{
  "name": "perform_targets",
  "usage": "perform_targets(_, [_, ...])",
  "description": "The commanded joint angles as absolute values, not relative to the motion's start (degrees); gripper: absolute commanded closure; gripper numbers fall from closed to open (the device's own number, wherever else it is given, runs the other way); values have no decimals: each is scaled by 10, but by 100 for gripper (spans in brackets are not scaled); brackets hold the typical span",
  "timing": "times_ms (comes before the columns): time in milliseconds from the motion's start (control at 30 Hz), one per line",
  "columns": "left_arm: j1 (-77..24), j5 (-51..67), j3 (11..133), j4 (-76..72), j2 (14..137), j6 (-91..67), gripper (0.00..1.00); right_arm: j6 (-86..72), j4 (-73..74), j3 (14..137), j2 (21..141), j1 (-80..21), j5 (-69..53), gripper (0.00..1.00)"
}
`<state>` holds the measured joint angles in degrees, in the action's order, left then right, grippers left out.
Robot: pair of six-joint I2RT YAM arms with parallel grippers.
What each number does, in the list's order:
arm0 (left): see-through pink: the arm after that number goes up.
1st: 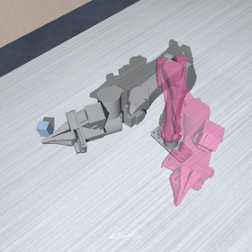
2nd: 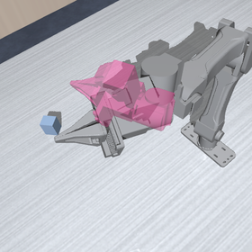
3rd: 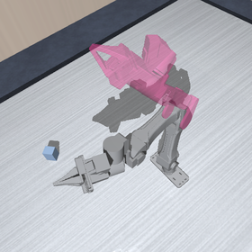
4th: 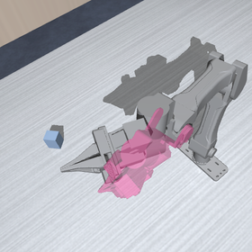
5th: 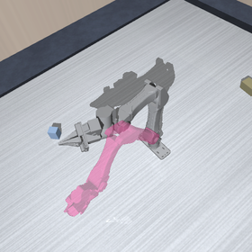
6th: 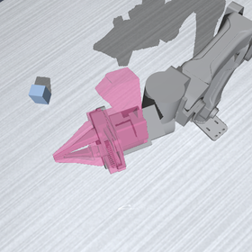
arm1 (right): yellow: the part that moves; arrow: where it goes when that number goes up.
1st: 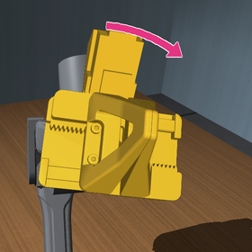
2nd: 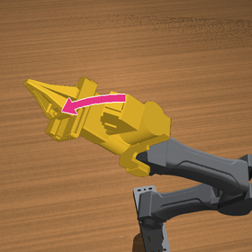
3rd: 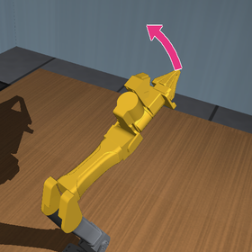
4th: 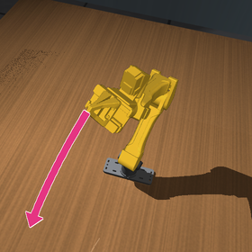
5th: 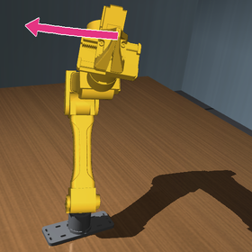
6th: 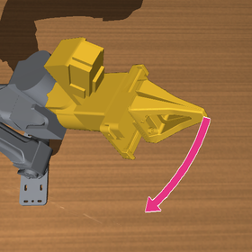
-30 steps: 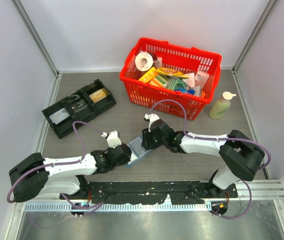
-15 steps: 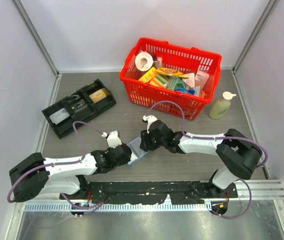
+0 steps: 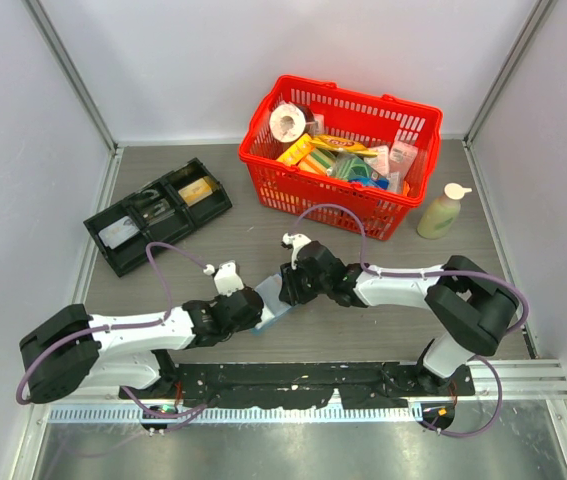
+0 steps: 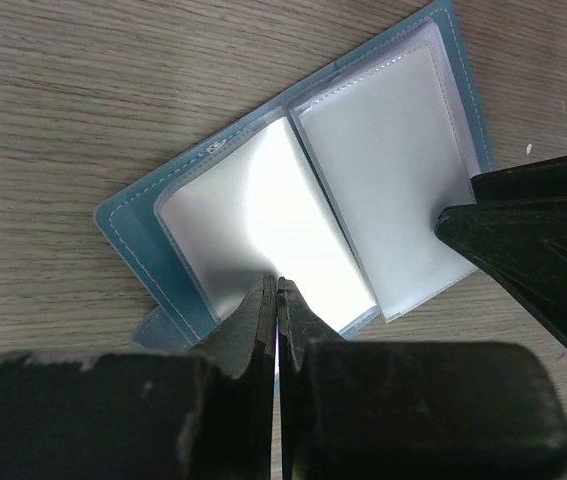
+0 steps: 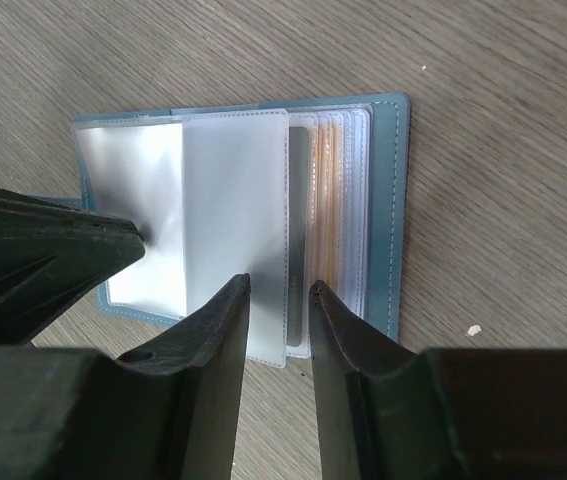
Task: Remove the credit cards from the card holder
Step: Remove the credit card from the card holder.
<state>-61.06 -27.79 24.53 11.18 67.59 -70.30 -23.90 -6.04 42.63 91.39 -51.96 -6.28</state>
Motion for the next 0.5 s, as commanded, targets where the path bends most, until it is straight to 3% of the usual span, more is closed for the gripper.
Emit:
perform_targets(0, [-609,-279,243,106,686,-706,97,-235,-75,445,919,-523,-87,65])
perform_targets(467, [-609,-279,244,105,679,-704,97,-223,-34,476,866,-538,-97,60])
